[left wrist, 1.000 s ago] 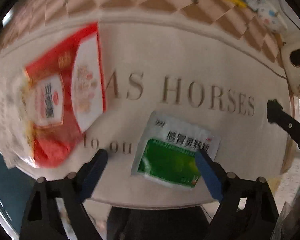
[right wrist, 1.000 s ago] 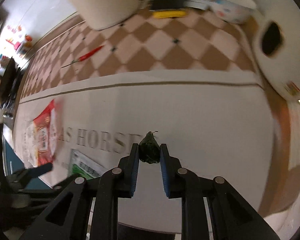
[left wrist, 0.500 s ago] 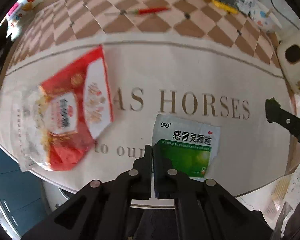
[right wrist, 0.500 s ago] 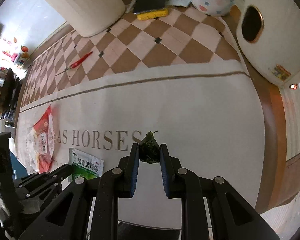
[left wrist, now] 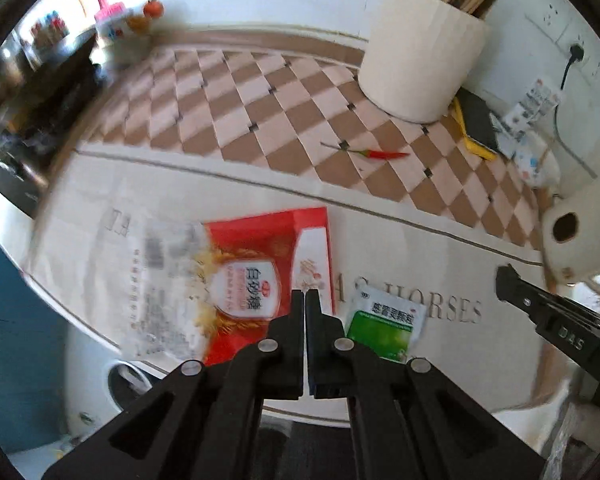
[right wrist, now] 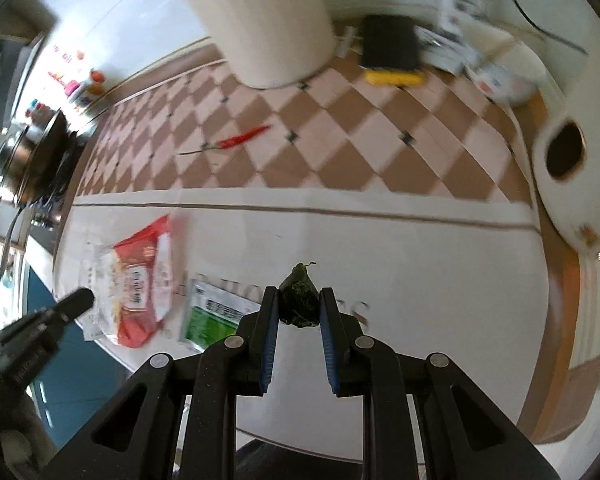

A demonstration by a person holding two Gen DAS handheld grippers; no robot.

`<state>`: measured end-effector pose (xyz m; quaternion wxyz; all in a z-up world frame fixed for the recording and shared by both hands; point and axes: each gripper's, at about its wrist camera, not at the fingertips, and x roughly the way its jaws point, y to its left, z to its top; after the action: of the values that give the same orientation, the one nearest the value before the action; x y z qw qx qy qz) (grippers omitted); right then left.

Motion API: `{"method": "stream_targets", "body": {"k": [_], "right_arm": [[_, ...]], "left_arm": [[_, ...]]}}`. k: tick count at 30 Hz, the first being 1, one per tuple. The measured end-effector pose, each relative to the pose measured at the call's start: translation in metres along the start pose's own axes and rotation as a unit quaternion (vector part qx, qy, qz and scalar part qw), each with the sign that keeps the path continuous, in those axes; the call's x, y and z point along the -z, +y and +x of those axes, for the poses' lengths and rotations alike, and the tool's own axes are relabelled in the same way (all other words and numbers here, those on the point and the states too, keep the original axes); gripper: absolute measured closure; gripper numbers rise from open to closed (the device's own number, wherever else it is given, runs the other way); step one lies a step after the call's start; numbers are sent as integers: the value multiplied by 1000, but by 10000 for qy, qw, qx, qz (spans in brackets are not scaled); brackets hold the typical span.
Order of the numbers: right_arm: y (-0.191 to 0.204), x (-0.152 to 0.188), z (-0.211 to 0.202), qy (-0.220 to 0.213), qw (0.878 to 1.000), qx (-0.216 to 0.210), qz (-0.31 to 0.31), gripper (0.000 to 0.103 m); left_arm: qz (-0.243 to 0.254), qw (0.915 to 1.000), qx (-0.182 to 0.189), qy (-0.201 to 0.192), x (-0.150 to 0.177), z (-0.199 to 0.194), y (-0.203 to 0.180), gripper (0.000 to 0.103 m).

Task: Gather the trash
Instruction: 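Lift the green sachet with the left tool and carry it toward the bin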

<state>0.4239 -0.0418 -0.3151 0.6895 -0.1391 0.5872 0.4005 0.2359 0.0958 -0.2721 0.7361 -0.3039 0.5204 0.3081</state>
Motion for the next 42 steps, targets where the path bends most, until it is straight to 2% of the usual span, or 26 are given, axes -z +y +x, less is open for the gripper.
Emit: {"method": "stream_targets", "body": {"k": [2,4,7,9,10,12,15,16,17,19,20,22,23,24,25,26,27,31,33,42], "right_arm": [[11,-4,0,-17,9999,5,-100,82],[15,-5,4,17,9999,15,-101,82],[13,-4,22,266,9996,-109,24,82],[10,-2,32,391,9991,-142,90,82],[8,0,36,442,9988,-148,122,82],[6,2,37,445,9989,-116,126,82],[-1,3,35,418,9990,-61,169,82],[-5,4,35,411,9989,-42,208,82],[-9,4,34,411,9988,-29,250,82],[-18,4,34,403,9985,-11,365,82],[-23,4,34,396,9983,-5,420,82],[-30,4,33,374,9980,4,506,82],[-33,4,32,360,9979,12,540,82],[-35,4,32,352,9978,19,566,82],[-37,5,31,335,9977,28,591,82],[-39,5,30,319,9976,39,606,82],[-40,6,29,306,9975,47,630,82],[-51,10,24,242,9966,76,782,82],[-55,11,22,215,9962,96,833,82],[-48,5,13,65,9967,90,800,82]], "left_arm": [[-282,9980,495,271,12,17,27,102],[-476,9927,881,668,27,41,29,101],[-726,9827,1193,1216,46,78,30,95],[-876,9774,1301,1416,52,92,29,76],[-950,9757,1359,1432,55,97,27,74],[-891,9776,1474,1214,52,93,23,62],[-740,9811,1458,1039,46,94,11,45],[-638,9838,1348,992,43,95,3,42],[-552,9857,1253,985,41,97,-3,35],[-222,9910,877,988,35,103,-22,30],[50,9936,557,980,32,107,-36,30],[525,9942,-21,940,29,116,-59,30],[648,9934,-227,924,29,117,-64,34],[763,9923,-428,875,29,118,-71,46],[855,9925,-437,762,29,115,-77,60],[935,9916,-512,732,28,114,-81,87],[1016,9901,-615,743,27,114,-84,103],[943,9914,-502,756,26,114,-80,103],[901,9926,-424,688,29,101,-68,103],[643,9978,-173,-72,14,28,-26,103]]}}
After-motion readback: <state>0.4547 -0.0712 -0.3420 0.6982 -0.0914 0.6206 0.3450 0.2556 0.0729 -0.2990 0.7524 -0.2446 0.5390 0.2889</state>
